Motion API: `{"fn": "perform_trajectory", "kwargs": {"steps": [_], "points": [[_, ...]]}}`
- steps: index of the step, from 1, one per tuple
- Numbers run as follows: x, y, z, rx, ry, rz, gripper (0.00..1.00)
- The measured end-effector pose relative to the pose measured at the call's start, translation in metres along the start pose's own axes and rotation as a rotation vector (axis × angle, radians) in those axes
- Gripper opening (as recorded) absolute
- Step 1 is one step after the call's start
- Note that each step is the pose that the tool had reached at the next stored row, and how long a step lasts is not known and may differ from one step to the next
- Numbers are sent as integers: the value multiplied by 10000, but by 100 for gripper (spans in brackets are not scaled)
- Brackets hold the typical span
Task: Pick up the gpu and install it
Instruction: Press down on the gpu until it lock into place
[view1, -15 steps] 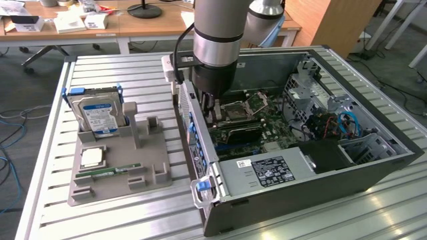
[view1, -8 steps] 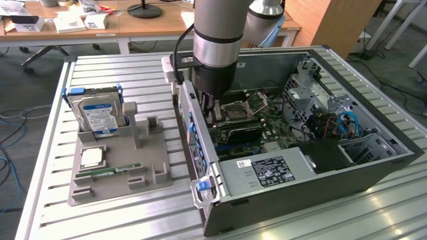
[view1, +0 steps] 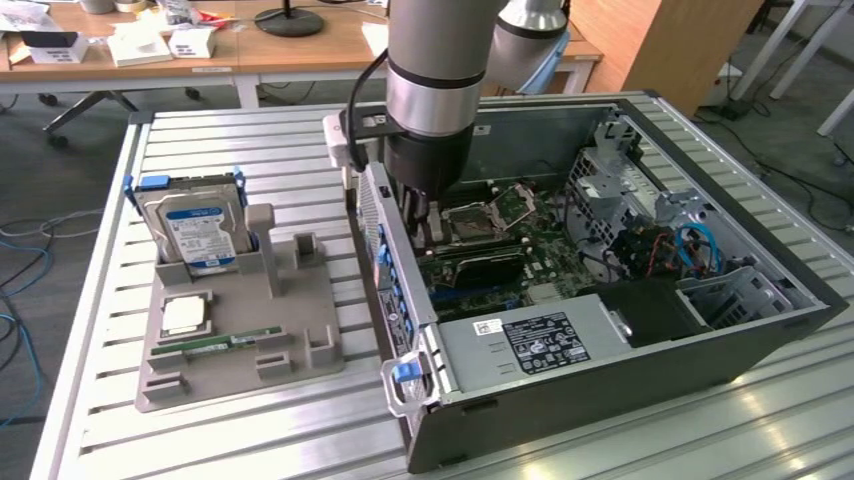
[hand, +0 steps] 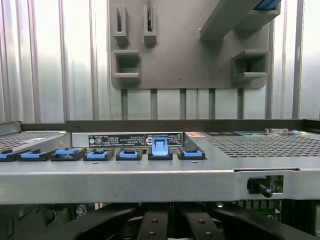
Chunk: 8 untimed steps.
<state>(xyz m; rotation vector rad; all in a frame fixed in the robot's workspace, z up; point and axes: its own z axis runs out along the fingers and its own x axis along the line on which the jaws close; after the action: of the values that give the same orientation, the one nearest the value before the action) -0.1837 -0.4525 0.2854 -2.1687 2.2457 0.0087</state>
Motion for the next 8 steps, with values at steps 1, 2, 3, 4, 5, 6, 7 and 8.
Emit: {"fn": "perform_trajectory", "kwargs": {"steps": [1, 2, 3, 4, 5, 6, 7, 8], "points": [[0, 0, 6, 1, -1, 0, 11], [0, 0, 10, 1, -1, 0, 11], [0, 0, 15, -1, 0, 0, 11], [1, 0, 20, -2, 1, 0, 11], [1, 0, 25, -2, 2, 0, 11], [1, 0, 31, -1, 2, 0, 11], [1, 0, 36, -1, 2, 0, 11], [1, 0, 41, -2, 2, 0, 11]]}}
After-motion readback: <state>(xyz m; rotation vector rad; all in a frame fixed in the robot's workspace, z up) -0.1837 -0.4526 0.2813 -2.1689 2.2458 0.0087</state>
